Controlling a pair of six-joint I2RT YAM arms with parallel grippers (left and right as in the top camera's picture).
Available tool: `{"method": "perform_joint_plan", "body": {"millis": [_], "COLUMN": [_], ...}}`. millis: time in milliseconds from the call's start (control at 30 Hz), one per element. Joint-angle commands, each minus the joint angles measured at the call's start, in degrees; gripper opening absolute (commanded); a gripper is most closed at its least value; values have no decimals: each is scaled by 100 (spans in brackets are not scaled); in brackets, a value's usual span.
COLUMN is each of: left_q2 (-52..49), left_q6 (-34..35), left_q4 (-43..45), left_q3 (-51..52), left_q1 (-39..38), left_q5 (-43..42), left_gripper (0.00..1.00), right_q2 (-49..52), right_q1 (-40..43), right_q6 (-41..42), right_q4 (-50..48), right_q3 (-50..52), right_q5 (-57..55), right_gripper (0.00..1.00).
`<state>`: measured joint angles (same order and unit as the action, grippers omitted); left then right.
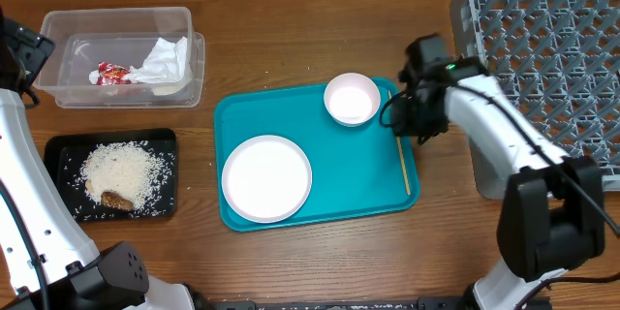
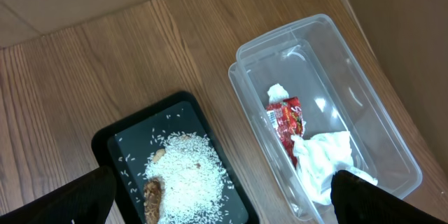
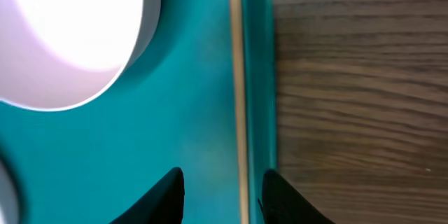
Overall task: Sort waste into correct bins and load items into the dishwasher
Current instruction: 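Grasp the wooden chopsticks at the teal tray's right edge with the right gripper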
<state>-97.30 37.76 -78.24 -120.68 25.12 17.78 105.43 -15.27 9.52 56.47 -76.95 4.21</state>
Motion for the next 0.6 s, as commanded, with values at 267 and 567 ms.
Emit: {"method": "perform_joint_plan", "body": {"millis": [267, 567], "left_q2": [-20, -20], "left_q6": [101, 101], "left_q4": [4, 4], "left_q3": [-24, -24], "left_q1": [-2, -2], "left_q5": [59, 59], "left_gripper": [100, 100], "right_q2": [15, 15], "right_q1": [-566, -568], "right_q6": [835, 837], "right_q4": [-1038, -1394], "right_q3": [977, 1226], "right_q5": [-1427, -1244], "right_gripper": [39, 38]}}
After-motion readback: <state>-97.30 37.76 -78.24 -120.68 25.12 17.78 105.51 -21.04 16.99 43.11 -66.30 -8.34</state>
